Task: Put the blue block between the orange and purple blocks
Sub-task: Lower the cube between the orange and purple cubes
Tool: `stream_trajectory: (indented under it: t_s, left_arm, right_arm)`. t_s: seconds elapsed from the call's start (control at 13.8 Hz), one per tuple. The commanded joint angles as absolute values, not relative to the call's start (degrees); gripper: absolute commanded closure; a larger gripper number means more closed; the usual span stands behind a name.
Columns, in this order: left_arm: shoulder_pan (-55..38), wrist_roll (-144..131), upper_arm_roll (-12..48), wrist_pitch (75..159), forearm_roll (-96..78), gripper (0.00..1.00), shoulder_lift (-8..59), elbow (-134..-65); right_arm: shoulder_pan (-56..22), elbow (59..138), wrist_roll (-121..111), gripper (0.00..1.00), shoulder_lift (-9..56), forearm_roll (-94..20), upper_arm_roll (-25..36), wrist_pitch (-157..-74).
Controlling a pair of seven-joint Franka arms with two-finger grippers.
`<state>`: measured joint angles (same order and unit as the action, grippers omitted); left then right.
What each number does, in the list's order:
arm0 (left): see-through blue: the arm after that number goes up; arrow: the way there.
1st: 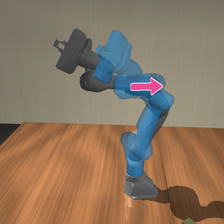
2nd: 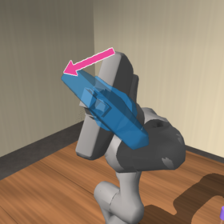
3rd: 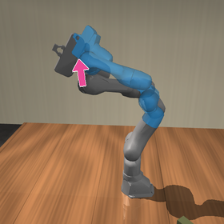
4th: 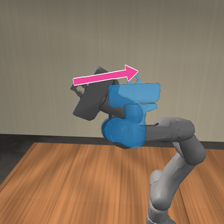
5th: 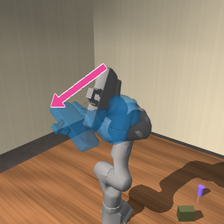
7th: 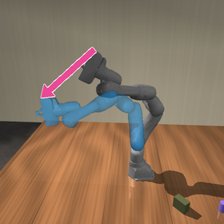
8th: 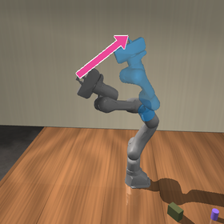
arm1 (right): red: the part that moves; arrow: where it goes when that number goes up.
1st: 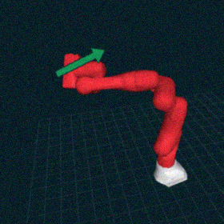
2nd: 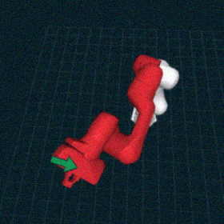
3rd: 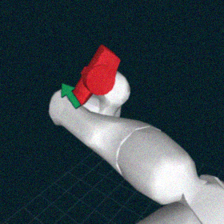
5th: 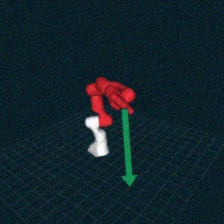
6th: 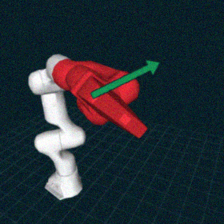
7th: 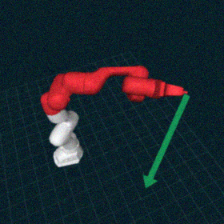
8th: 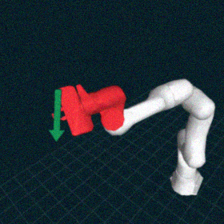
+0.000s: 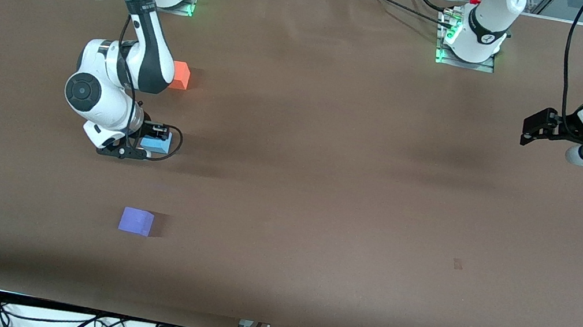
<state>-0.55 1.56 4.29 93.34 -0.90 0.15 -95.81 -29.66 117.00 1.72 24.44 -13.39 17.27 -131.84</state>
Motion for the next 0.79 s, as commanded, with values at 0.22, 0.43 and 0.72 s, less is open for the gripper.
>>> stream_trajectory:
  t_s: [0.22, 0.43, 0.72]
  left_arm:
    - [-0.9, 2.6, 4.0, 92.6, -0.7, 0.00, -0.3, -95.6]
    - [-0.9, 2.7, 4.0, 92.6, -0.7, 0.00, -0.2, -95.5]
    - [-1.0, 2.6, 4.0, 92.6, -0.7, 0.00, -0.2, -95.5]
  right_arm:
    - [-29.6, 115.4, 0.4, 0.02, 24.8, -15.7, 17.2, -131.3]
    - [-29.6, 112.9, 0.6, 0.01, 23.8, -15.6, 17.3, -127.8]
    - [-29.6, 104.1, 0.2, 0.01, 19.7, -14.6, 19.5, -114.6]
